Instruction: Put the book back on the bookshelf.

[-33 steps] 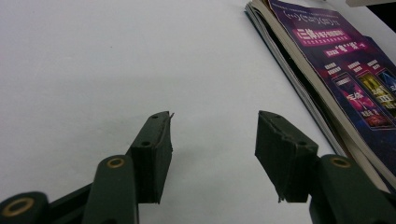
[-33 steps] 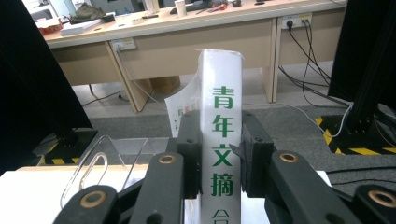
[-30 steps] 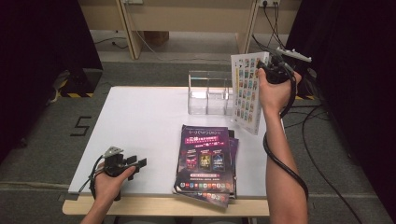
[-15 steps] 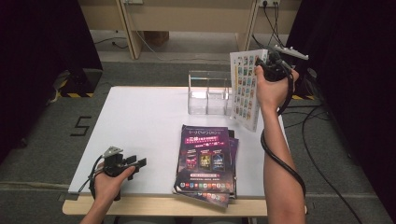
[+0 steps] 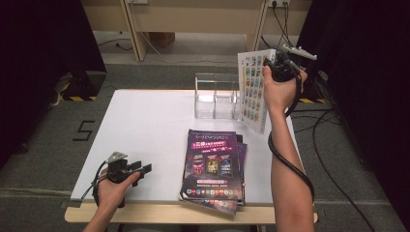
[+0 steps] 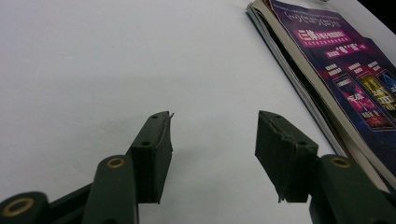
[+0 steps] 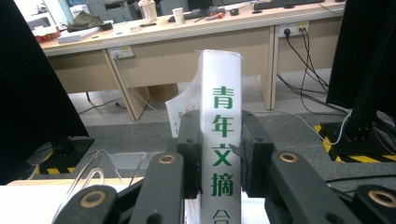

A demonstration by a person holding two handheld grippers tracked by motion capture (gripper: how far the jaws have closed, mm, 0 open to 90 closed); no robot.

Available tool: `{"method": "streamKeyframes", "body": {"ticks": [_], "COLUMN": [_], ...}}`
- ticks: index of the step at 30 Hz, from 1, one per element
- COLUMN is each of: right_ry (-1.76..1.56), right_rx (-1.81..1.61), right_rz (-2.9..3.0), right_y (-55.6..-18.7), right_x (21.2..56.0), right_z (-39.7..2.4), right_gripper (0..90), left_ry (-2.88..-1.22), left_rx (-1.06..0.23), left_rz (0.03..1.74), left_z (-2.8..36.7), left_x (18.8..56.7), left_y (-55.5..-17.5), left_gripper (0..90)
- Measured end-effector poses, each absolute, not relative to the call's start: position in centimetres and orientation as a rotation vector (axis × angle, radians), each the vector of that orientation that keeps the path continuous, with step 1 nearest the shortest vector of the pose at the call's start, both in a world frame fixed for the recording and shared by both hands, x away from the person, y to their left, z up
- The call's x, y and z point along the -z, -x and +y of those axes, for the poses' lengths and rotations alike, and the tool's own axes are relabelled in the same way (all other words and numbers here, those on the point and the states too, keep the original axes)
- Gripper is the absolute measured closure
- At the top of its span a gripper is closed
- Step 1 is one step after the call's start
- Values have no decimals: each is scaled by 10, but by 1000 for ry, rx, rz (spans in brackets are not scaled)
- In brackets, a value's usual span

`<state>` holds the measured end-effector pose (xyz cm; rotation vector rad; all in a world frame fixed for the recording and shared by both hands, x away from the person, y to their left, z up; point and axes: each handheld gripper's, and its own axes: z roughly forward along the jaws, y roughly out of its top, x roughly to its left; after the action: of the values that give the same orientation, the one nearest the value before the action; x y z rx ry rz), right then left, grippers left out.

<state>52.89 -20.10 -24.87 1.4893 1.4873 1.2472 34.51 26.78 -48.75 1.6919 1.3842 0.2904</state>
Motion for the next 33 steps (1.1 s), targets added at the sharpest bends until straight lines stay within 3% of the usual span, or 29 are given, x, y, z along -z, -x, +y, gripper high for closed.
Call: {"method": "streamKeyframes", "body": {"ticks": [33], "right_ry": [-1465], "right_rx": [-1274], "right_rz": [1461], "right_y": [-552], "right_x": [263], "right_z": [-193], "right_gripper": [739], "left_ry": [-1692], "left_rx": [-282], "left_rz": [1385], "left_z": [267], "left_x": [490], "left_y": [-346], "left_gripper": [449]}}
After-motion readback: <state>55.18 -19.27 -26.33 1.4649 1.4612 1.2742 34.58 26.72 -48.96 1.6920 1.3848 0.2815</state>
